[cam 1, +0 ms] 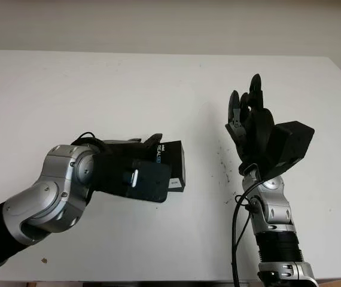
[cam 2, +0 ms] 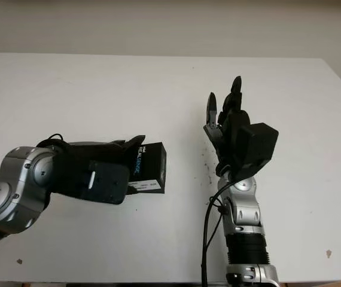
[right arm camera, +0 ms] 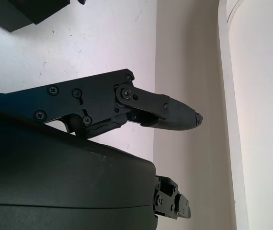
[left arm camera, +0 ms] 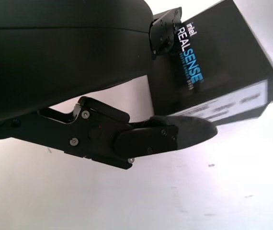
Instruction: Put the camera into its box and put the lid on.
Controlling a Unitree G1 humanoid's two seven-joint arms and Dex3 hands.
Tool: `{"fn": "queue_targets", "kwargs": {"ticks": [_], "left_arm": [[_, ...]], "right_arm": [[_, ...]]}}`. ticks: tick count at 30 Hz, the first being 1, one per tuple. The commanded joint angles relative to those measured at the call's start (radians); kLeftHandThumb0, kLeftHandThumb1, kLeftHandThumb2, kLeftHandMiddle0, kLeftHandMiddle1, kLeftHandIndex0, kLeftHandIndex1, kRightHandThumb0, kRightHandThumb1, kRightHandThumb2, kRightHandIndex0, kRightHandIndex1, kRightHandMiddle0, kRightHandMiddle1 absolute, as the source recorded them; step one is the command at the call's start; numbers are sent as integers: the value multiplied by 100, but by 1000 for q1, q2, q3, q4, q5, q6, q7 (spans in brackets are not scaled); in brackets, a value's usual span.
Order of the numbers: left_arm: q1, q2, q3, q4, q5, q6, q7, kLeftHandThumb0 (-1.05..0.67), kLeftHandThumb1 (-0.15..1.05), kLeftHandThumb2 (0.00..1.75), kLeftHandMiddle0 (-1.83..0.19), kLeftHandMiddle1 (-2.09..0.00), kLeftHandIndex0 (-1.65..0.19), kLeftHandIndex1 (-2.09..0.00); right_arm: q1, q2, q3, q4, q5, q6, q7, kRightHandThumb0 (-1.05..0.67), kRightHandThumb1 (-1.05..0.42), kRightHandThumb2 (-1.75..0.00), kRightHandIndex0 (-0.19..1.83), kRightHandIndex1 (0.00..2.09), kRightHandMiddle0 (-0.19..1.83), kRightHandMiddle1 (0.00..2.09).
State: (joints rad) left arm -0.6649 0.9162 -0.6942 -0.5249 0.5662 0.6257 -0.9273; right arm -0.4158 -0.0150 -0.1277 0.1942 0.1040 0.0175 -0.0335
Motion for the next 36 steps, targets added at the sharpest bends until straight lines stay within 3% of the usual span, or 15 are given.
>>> {"fn": "queue_targets", "kwargs": {"ticks": [1, 5, 8, 13, 18, 23, 26, 36], "left_arm": [[68, 5, -23, -18, 8, -115, -23, -80, 105, 68, 19, 0, 19, 0], [136, 26, 77, -7, 51, -283, 43, -82, 105, 75, 19, 0, 19, 0], [171, 4, 183, 19, 7, -317, 59, -82, 105, 76, 19, 0, 19, 0], [190, -46, 333, 17, -91, -310, 60, -85, 105, 79, 19, 0, 19, 0], [179, -99, 439, 3, -156, -232, 59, -87, 105, 79, 19, 0, 19, 0], [211, -206, 581, 14, -319, -151, 116, -82, 105, 71, 19, 0, 19, 0], [251, -282, 662, 47, -433, -173, 178, -80, 105, 65, 19, 0, 19, 0], [335, -447, 724, 116, -566, -317, 387, -82, 105, 66, 19, 0, 19, 0]], "right_arm": [[-6, -3, 0, 5, 1, -18, 4, -54, -105, -58, -19, 0, -19, 0], [-7, -2, 1, 9, -4, -21, 2, -55, -105, -58, -19, 0, -19, 0], [-6, -2, 1, 5, -3, -17, 6, -54, -105, -59, -19, 0, -19, 0], [-5, -1, 0, -8, 0, 2, 7, -54, -105, -59, -19, 0, -19, 0], [-8, -1, 0, -3, 1, 3, 11, -51, -105, -60, -19, 0, -19, 1], [-8, -8, -1, -8, 6, 18, 20, -52, -105, -58, -19, 1, -19, 1], [-9, -18, -3, -11, 10, 27, 35, -53, -105, -57, -19, 1, -19, 0], [-5, -38, -5, -17, 18, 42, 54, -56, -105, -56, -19, 2, -19, 1]]}}
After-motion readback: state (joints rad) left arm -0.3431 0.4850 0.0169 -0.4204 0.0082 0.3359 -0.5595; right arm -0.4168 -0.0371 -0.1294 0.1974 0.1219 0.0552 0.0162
